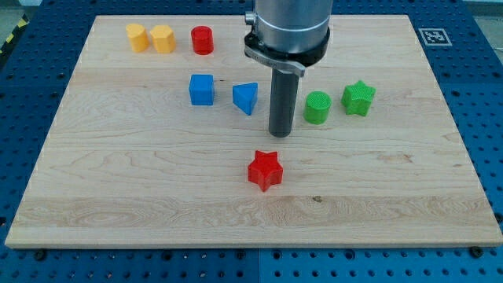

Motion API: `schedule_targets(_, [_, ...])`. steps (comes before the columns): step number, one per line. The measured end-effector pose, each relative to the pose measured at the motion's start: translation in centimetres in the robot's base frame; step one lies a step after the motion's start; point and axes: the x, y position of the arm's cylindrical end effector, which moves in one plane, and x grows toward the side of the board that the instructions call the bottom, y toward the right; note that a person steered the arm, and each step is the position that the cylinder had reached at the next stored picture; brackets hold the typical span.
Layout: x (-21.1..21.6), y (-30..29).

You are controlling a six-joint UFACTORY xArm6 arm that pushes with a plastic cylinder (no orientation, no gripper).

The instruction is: Push yellow heart a bit down

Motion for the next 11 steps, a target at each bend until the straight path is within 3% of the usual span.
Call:
schedule_targets(1, [-2.1, 0.0])
schedule_targets(3, [-11.4, -1.0])
schedule_targets(7, [-15.4, -25.3])
schedule_targets(8, [-19.2, -30.8])
schedule_targets(9, [-23.8, -28.6])
schedule_targets(11, [-22.0, -24.0])
